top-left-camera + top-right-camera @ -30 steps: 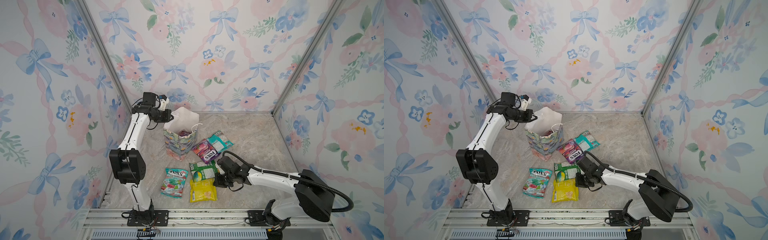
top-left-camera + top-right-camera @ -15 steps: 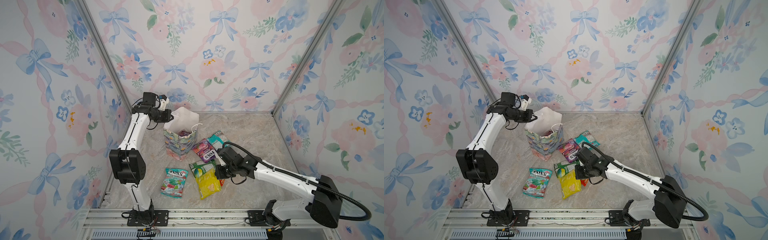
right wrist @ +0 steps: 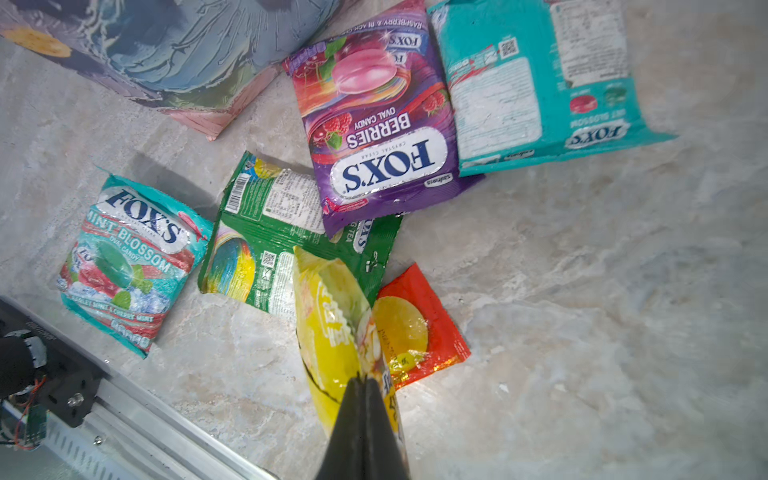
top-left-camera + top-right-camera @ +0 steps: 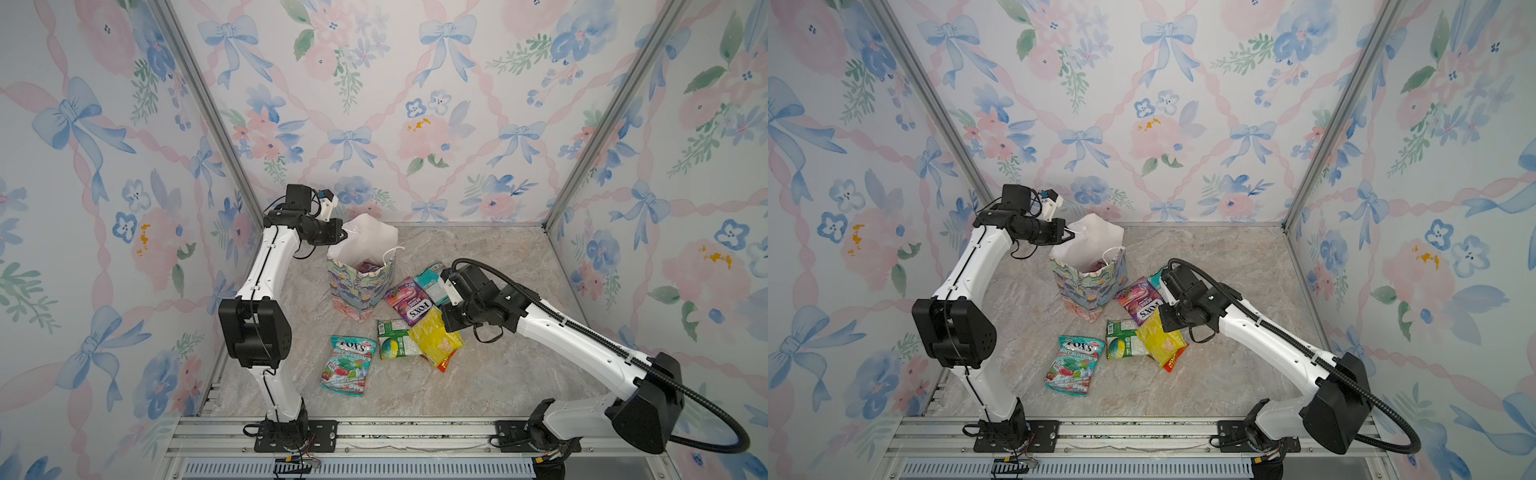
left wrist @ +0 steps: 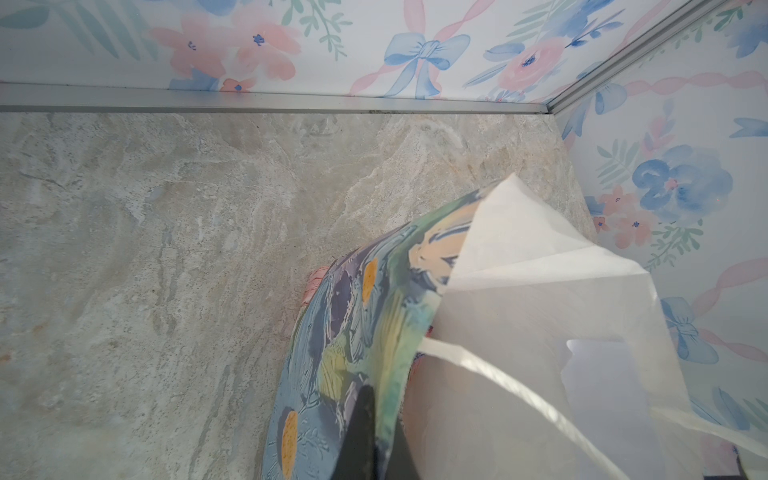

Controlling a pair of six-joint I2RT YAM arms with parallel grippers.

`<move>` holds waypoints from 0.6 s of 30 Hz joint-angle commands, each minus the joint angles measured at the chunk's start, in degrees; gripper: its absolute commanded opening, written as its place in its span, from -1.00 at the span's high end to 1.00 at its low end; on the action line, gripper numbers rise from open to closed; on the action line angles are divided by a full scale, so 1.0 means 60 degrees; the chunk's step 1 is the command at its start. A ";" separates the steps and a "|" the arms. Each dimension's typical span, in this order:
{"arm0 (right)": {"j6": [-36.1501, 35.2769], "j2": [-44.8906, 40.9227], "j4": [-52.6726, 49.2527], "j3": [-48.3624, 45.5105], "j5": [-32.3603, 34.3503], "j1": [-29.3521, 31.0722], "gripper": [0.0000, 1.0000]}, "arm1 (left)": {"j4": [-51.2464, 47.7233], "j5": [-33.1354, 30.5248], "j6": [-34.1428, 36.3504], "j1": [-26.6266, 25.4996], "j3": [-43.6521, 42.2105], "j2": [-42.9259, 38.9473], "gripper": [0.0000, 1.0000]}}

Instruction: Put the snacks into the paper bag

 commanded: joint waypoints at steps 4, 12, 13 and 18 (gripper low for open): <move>-0.1571 0.1517 0.0147 0.1075 0.0101 -0.0440 1.00 | -0.0048 0.0158 -0.0193 0.0077 0.0002 -0.0188 1.00; -0.2235 0.3761 0.0823 0.2797 -0.0236 -0.0904 0.77 | -0.0050 0.0159 -0.0194 0.0077 0.0007 -0.0150 1.00; -0.2192 0.3994 0.0884 0.3038 -0.0341 -0.0978 0.61 | -0.0053 0.0158 -0.0201 0.0069 0.0000 -0.0159 1.00; -0.1094 0.4267 0.1230 0.3517 -0.0898 -0.1487 -0.15 | -0.0041 0.0171 -0.0204 0.0071 0.0000 -0.0143 1.00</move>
